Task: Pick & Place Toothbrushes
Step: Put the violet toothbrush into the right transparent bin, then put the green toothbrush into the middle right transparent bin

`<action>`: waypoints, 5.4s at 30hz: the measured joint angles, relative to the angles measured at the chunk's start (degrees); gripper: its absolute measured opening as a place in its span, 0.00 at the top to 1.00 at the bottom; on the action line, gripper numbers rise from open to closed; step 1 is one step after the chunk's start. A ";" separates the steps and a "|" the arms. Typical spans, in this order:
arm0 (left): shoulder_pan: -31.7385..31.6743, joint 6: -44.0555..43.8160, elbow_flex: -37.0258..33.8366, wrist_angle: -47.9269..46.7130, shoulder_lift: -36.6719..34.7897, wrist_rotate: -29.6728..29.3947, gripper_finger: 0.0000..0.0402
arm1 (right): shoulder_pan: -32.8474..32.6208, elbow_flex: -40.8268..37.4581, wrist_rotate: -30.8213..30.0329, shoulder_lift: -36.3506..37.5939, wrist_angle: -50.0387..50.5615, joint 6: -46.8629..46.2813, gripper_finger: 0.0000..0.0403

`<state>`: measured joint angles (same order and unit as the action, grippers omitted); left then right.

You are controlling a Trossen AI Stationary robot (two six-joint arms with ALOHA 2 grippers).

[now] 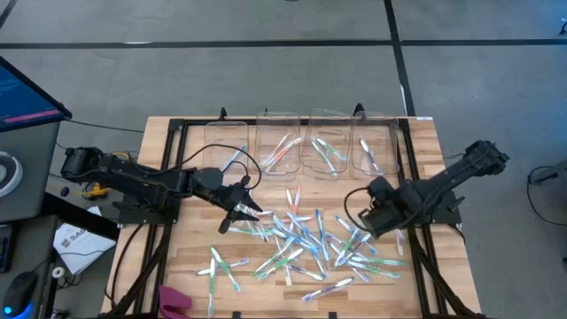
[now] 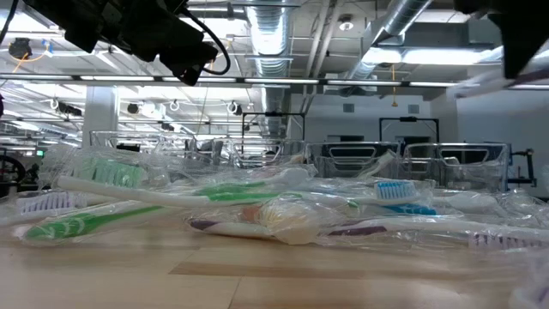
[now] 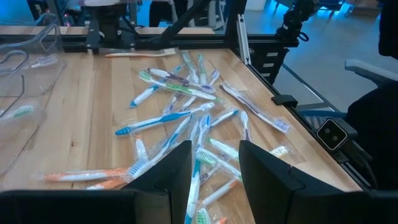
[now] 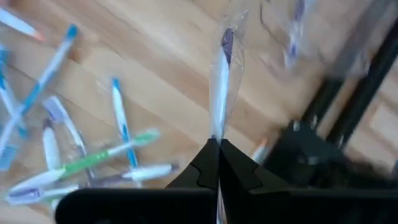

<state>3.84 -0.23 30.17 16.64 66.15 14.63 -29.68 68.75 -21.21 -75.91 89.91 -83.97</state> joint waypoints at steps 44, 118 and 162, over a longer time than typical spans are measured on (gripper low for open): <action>0.00 0.41 -3.78 2.83 -0.02 0.00 0.69 | 62.90 -10.38 -0.08 14.77 -27.69 64.05 1.00; -0.05 2.99 -3.82 3.97 -0.02 0.00 0.69 | 72.46 -16.55 6.16 1.57 -41.06 79.66 0.67; -0.02 -0.52 -3.82 7.81 0.00 0.00 0.69 | 3.62 -15.78 0.23 32.90 -73.89 74.61 0.44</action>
<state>3.81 -0.75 26.35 24.45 66.15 14.63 -26.06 52.97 -20.98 -43.02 16.02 -9.37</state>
